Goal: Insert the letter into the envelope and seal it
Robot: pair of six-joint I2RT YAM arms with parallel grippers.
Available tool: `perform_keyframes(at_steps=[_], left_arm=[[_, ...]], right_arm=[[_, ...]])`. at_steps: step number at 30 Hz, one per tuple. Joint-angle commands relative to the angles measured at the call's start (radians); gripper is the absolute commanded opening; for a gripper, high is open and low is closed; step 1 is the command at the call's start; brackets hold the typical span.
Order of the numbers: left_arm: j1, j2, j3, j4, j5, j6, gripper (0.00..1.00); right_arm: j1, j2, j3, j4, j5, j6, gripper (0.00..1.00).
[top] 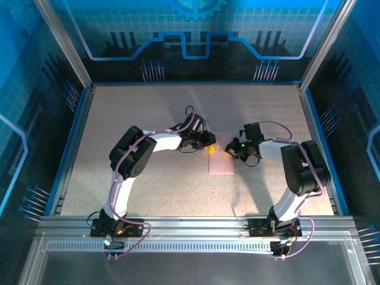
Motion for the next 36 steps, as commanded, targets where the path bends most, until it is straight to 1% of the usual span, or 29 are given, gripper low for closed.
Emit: perform_keyframes(at_steps=[1, 6, 11, 18, 27, 36], left_arm=[[-0.020, -0.003, -0.019, -0.108, 0.000, -0.011, 0.00], [-0.022, -0.005, -0.021, -0.100, 0.001, -0.016, 0.00], [-0.023, -0.008, -0.026, -0.095, 0.000, -0.018, 0.00], [-0.021, -0.015, -0.038, -0.092, -0.001, -0.016, 0.00], [-0.023, -0.029, -0.039, -0.091, -0.001, -0.013, 0.00], [-0.022, -0.073, -0.048, -0.066, 0.012, 0.038, 0.00]], right_arm=[[0.014, -0.051, -0.011, -0.026, 0.010, 0.005, 0.00], [0.037, -0.073, -0.063, -0.007, 0.019, 0.033, 0.00], [0.052, -0.052, -0.125, 0.041, 0.021, 0.062, 0.00], [0.055, -0.048, -0.172, 0.043, 0.051, 0.053, 0.00], [0.029, -0.077, -0.171, 0.013, 0.059, 0.029, 0.00], [0.013, -0.170, -0.082, -0.078, 0.059, -0.006, 0.00]])
